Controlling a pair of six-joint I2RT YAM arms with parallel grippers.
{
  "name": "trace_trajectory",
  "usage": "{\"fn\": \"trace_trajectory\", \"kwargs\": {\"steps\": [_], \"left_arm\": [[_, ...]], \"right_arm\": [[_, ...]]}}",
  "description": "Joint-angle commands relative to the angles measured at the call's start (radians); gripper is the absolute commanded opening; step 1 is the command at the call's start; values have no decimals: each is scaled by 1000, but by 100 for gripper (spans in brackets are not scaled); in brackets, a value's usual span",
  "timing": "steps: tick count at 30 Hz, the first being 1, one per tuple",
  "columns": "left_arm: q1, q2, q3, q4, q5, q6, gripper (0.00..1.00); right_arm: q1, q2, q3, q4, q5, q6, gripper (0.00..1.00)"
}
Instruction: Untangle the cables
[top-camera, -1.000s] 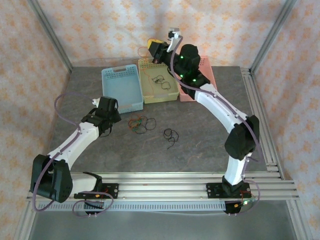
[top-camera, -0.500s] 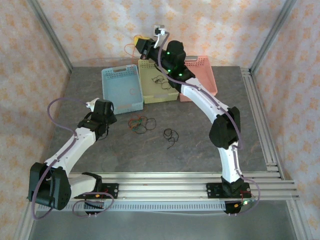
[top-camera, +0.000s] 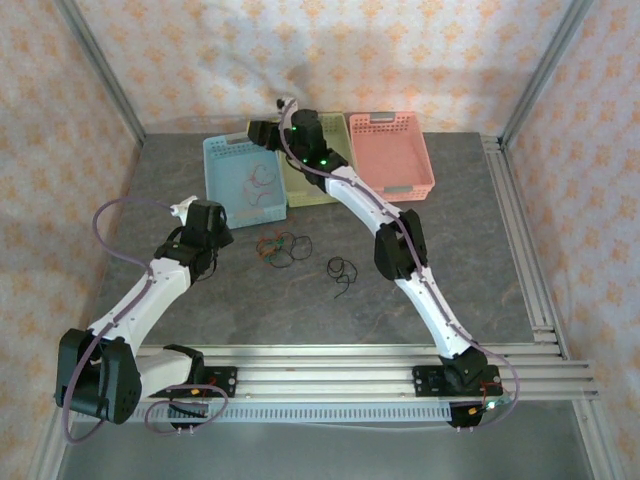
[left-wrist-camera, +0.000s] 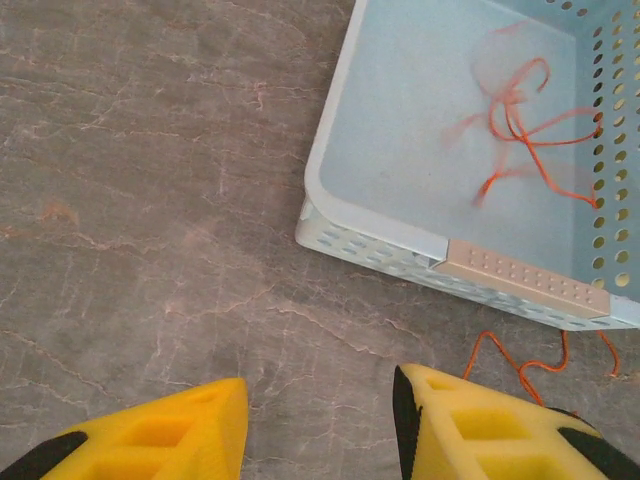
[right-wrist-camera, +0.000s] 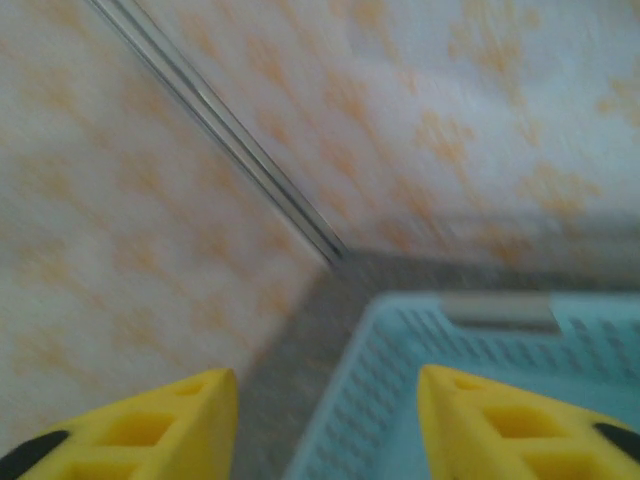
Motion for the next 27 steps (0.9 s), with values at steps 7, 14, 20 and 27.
{"fn": "trace_trajectory", "kwargs": {"steps": [7, 14, 20, 27], "left_arm": [[13, 69, 19, 47, 134, 4, 43], [11, 233, 91, 53, 349, -9, 42], [-29, 310, 144, 38, 408, 0, 42], [-119, 415, 262, -75, 376, 44, 42]], "right_arm": [[-1, -501, -542, 47, 49, -268, 54], [-7, -835, -1102, 244, 37, -316, 53], [-10, -986, -1483, 453, 93, -298, 50], [-10, -971, -1695, 634, 62, -257, 46]]}}
